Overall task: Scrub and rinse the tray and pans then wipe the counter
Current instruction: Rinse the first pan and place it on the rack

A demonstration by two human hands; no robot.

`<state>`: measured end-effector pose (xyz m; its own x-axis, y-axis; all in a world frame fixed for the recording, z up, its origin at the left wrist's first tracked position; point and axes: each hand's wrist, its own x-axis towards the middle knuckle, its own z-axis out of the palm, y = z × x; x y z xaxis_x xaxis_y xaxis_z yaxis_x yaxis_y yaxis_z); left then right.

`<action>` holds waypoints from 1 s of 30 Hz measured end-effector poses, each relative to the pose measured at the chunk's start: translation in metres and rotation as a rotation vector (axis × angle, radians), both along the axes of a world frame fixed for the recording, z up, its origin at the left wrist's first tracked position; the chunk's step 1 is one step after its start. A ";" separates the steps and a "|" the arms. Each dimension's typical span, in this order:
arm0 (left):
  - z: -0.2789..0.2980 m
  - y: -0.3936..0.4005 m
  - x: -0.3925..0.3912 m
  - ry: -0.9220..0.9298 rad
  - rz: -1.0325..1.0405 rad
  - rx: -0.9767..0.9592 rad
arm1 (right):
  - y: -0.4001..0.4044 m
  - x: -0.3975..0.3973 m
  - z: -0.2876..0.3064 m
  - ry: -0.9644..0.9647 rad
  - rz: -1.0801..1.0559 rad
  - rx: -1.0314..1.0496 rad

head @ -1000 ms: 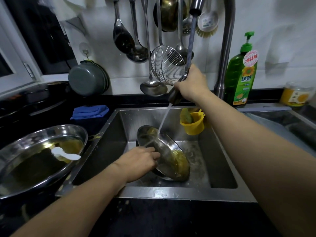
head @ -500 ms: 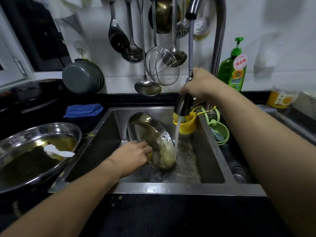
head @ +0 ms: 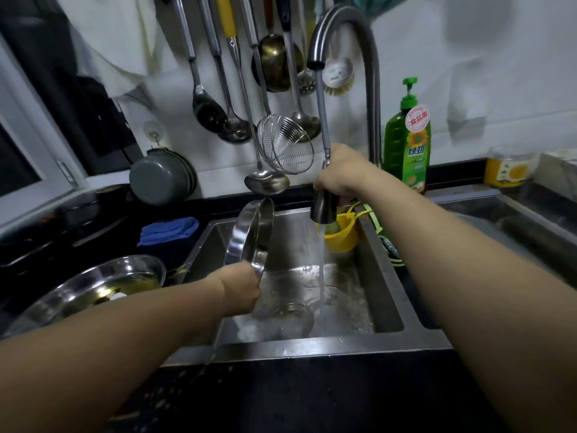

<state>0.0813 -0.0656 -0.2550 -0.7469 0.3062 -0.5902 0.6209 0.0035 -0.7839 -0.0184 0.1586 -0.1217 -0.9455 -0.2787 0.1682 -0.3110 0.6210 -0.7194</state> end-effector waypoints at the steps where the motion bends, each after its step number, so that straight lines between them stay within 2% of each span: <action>1: 0.000 0.000 0.004 0.005 -0.006 -0.017 | 0.000 0.001 -0.001 0.003 0.006 -0.008; 4: 0.000 -0.005 0.019 0.021 0.025 0.015 | 0.002 0.002 -0.001 -0.037 0.038 -0.084; 6: -0.003 -0.008 0.029 0.044 0.071 0.225 | 0.002 0.005 -0.001 -0.087 0.075 -0.158; 10: -0.014 -0.019 0.049 0.207 0.035 0.665 | -0.004 0.010 -0.004 -0.179 0.193 -0.308; 16: -0.004 -0.013 0.055 0.373 0.047 1.043 | -0.007 0.015 -0.002 -0.297 0.272 -0.397; 24: -0.013 0.006 0.052 0.370 0.041 1.249 | -0.007 0.027 0.006 -0.327 0.302 -0.419; 30: -0.021 0.016 0.042 0.329 0.061 1.270 | -0.012 0.028 0.006 -0.331 0.297 -0.443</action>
<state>0.1237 -0.0499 -0.2762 -0.8319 0.4709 0.2937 0.3755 0.8672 -0.3270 0.0094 0.1468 -0.1162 -0.8605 -0.5079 0.0396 -0.1412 0.1631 -0.9765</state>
